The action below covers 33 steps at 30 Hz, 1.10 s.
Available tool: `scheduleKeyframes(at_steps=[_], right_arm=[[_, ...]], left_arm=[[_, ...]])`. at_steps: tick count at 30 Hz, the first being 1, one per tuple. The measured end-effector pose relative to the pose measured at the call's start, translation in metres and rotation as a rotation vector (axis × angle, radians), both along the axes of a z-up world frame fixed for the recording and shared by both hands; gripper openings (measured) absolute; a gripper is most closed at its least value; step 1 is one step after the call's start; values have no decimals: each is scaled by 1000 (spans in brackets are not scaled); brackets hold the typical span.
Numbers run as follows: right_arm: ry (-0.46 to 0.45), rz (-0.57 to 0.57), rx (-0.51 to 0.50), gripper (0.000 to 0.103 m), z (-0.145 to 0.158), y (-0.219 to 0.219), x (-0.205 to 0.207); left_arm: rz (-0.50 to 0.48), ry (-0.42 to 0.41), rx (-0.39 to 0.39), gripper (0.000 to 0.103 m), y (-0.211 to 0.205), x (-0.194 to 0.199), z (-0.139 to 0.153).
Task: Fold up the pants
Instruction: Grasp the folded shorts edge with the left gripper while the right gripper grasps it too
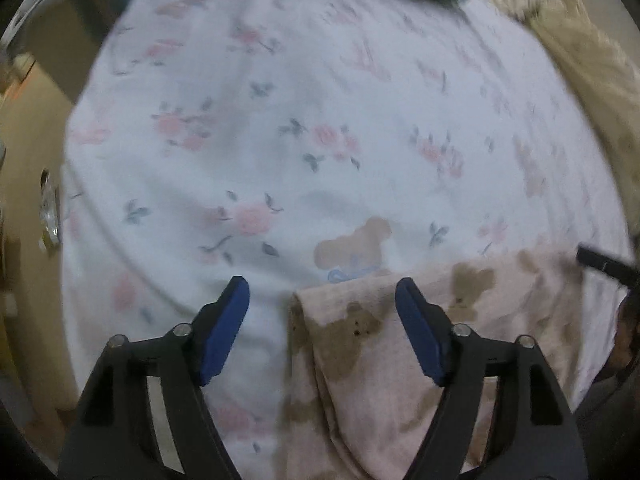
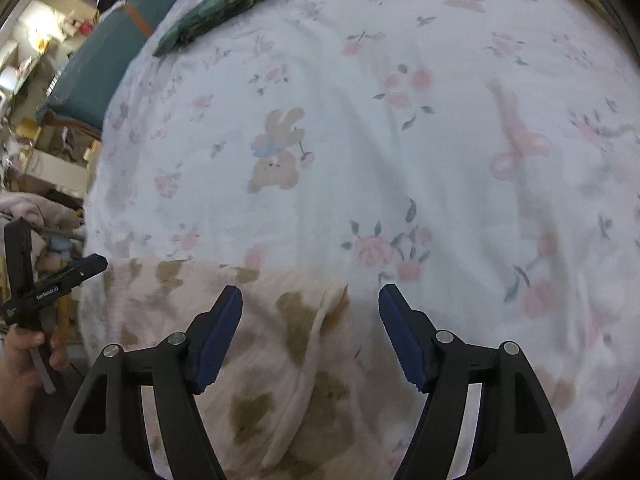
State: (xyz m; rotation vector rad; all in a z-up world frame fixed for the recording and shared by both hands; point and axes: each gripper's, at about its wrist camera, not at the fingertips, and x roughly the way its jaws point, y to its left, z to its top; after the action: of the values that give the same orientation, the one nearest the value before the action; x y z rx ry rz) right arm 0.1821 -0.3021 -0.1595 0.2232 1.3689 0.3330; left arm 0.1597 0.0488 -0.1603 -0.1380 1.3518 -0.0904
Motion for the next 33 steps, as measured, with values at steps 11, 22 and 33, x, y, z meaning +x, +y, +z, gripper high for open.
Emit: scheduleKeyframes(at_steps=[11,22,33], right_arm=[[31,143,23,29,-16,20,10],[-343,109,50,5,56,13,37],[-394,149,-43,5,57,10,28]], left_arm=[[-111,-15,-19,6,-19,11,6],[-114,-262,-37,4,-6,52,57],[-167,-355,12,4,-22,58,67]])
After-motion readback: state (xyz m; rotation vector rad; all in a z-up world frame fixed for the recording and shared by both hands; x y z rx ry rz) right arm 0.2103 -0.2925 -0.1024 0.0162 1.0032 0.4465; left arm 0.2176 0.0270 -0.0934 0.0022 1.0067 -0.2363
